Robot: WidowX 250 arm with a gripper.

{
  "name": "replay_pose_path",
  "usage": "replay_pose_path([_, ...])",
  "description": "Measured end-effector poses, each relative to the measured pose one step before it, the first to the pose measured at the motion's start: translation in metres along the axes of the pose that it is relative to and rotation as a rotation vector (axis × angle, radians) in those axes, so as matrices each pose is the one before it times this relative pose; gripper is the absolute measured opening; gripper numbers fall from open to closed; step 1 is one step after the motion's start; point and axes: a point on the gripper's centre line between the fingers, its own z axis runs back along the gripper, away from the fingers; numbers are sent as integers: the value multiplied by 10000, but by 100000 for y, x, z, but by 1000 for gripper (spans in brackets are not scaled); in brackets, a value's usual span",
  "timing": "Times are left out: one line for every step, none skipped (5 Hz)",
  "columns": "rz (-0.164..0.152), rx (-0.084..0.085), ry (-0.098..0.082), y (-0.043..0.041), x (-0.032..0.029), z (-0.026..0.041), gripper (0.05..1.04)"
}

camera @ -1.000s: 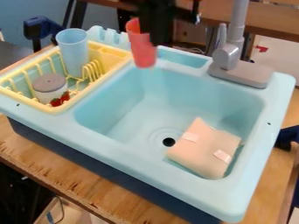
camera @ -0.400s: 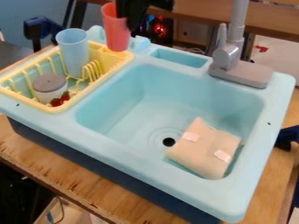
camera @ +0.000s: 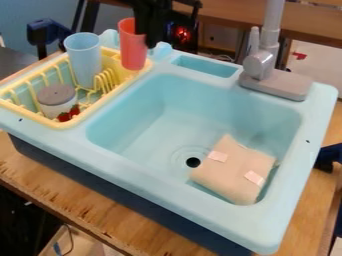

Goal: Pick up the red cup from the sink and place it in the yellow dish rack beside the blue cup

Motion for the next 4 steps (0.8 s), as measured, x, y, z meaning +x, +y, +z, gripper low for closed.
replay_pose_path([545, 96, 211, 877, 636, -415, 97])
replay_pose_path([395, -40, 133, 937, 392, -466, 97])
replay_pose_path([301, -136, 24, 814, 304, -19, 97])
replay_pose_path([58, -335, -80, 308, 398, -365, 97])
